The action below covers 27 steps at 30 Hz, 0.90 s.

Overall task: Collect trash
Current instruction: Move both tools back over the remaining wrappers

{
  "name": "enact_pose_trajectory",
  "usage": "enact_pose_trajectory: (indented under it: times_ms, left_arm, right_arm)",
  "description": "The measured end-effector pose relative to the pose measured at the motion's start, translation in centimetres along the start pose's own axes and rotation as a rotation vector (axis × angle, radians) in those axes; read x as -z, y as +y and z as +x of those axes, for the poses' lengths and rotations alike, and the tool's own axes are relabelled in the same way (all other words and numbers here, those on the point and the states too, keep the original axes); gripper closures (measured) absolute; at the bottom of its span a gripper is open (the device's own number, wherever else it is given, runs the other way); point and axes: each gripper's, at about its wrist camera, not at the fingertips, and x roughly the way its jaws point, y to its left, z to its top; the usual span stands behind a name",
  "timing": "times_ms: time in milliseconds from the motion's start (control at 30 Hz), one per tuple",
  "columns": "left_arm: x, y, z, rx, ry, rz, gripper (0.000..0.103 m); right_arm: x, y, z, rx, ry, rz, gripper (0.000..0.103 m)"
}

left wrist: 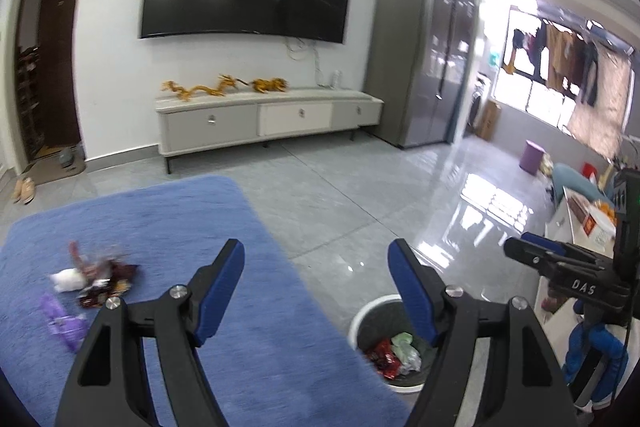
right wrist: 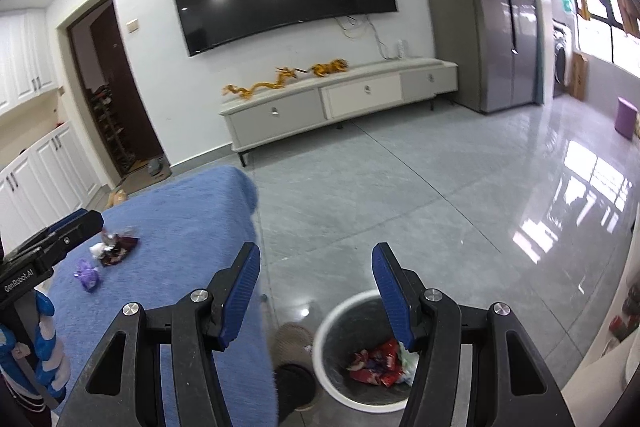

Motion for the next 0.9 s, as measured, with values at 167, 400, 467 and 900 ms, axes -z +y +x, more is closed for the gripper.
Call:
enact_pose_trajectory:
  times_ms: [167, 400, 467, 900]
  left_arm:
    - [1.0, 5.9, -3.2, -0.066, -0.043, -0.064, 0.030]
    - [3.8, 13.2, -6.3, -0.180, -0.033, -0.123, 0.030]
    - [4.8, 15.4, -6.7, -0.219, -0.017, -0.139, 0.030]
    - [9.5, 25.8, -4.3, -0.336, 0.107, -0.279, 0.030]
  right_arm:
    - [-1.2, 4.9, 0.2, -0.039, -0.016, -0.058, 0.047]
    - [-1.7, 10.9, 1.9, -0.100, -0.003, -0.135, 0.047]
    - [-1.5, 12.6, 2.9, -0.122, 0.014, -0.155, 0.047]
    - [-0.2, 21.2, 12.5, -0.306, 0.163, -0.269, 0.047]
